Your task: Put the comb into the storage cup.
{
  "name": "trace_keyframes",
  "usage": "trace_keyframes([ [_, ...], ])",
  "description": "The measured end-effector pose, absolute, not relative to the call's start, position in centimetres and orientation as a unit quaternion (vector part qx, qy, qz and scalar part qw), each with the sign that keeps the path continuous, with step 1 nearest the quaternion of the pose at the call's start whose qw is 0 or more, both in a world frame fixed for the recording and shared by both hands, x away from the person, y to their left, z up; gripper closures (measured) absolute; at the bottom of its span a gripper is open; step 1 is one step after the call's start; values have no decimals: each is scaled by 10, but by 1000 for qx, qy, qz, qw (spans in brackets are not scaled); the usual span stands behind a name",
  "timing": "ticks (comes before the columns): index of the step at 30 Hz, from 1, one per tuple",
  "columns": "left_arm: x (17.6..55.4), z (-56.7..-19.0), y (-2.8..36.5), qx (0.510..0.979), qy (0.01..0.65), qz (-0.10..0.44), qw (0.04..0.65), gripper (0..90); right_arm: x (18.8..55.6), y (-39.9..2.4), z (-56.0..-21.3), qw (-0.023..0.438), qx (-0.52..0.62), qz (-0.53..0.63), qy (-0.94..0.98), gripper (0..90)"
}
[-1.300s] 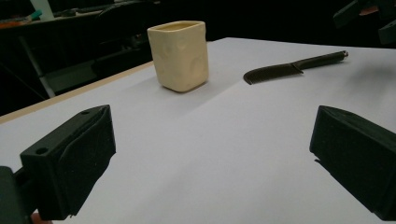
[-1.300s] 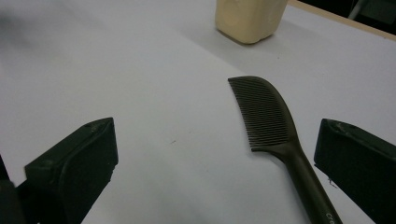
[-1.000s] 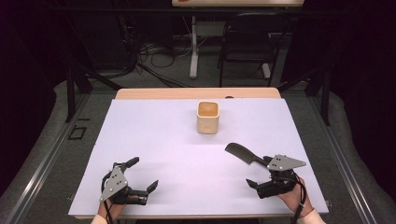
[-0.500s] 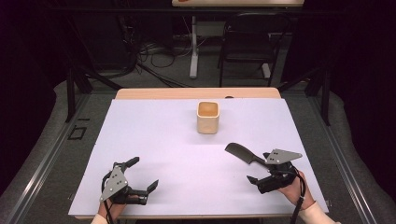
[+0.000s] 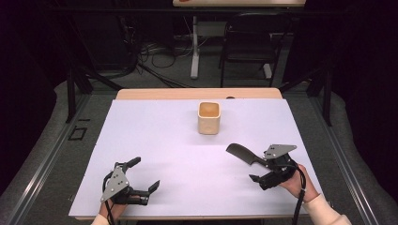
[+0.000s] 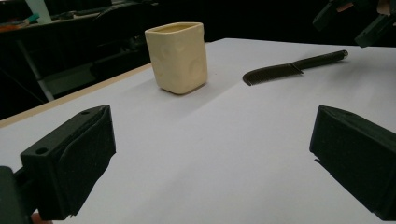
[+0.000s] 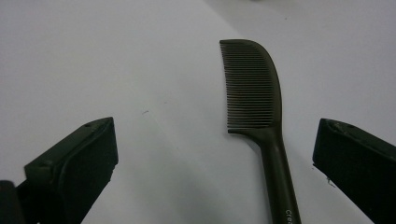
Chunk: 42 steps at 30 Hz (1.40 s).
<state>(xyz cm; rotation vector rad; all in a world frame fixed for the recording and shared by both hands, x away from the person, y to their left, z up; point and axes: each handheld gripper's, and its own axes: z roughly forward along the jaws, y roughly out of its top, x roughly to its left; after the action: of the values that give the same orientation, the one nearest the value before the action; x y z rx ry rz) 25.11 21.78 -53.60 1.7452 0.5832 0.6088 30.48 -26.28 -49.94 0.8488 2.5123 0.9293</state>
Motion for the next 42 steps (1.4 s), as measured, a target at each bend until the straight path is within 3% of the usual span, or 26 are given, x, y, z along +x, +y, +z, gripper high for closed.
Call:
trace_keyframes([
  [28, 251, -536, 218, 742, 249, 258, 567, 3, 349, -252, -497, 133, 284, 209, 926, 12],
  [32, 251, -536, 218, 741, 250, 258, 567, 3, 354, -252, -498, 134, 280, 200, 929, 78],
  [42, 252, -536, 218, 741, 252, 259, 566, 3, 366, -248, -499, 115, 283, 142, 942, 393],
])
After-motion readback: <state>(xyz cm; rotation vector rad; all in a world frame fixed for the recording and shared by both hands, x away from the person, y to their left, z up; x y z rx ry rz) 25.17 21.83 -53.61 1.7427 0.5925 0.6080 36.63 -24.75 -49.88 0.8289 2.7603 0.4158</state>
